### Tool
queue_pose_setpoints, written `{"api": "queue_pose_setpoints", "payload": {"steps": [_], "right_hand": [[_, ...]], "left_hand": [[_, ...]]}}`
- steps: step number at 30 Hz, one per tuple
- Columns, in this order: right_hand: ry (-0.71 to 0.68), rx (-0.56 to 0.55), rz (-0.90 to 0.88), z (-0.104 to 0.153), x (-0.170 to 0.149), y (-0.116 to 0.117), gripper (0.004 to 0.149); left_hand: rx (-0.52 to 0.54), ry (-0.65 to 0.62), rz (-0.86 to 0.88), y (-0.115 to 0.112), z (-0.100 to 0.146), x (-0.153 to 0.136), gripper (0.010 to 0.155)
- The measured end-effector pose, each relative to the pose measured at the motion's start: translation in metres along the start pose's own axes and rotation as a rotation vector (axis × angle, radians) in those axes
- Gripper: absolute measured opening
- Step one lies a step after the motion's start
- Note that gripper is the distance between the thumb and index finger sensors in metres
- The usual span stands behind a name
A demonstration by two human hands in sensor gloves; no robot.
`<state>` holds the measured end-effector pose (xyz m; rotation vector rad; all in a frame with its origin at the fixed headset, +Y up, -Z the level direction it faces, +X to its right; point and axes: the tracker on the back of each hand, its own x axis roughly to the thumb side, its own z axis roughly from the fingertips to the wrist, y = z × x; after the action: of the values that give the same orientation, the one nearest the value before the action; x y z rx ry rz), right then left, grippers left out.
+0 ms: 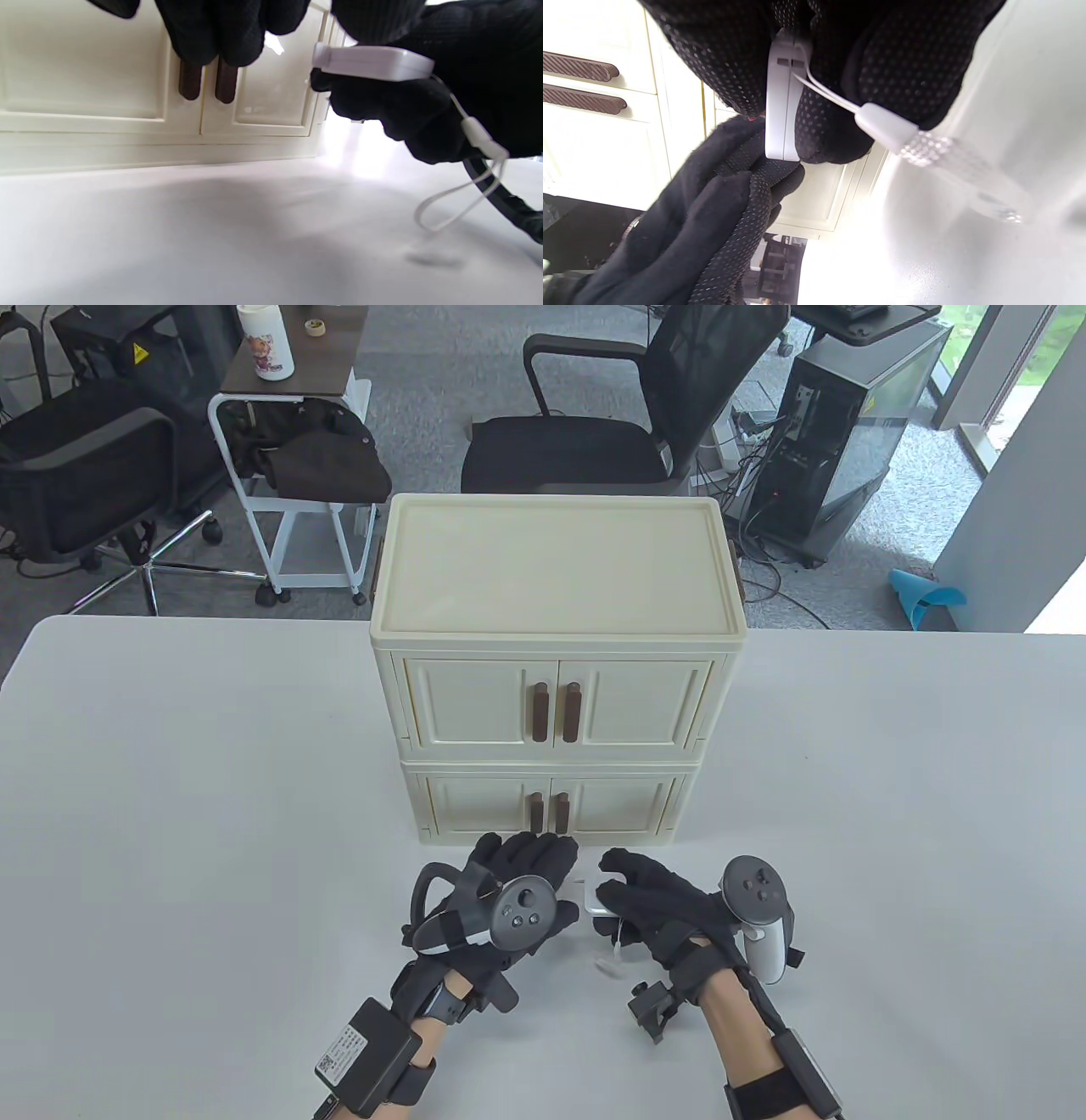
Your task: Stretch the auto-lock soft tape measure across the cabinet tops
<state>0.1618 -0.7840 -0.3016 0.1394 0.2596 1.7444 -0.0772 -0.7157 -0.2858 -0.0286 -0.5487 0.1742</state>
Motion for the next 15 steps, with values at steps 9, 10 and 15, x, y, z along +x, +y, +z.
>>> {"api": "queue_pose_setpoints", "payload": {"steps": [9, 10, 15], "right_hand": [[-0.003, 0.015, -0.003, 0.002, 0.0, 0.002, 0.057], [-0.002, 0.016, -0.003, 0.002, 0.0, 0.002, 0.057], [-0.003, 0.033, 0.002, 0.003, 0.0, 0.004, 0.057]], "left_hand": [[0.016, 0.015, 0.04, -0.018, 0.002, -0.008, 0.064], [0.023, 0.017, 0.044, -0.019, 0.002, -0.008, 0.062], [0.062, 0.013, 0.072, -0.019, 0.004, -0.005, 0.058]]}}
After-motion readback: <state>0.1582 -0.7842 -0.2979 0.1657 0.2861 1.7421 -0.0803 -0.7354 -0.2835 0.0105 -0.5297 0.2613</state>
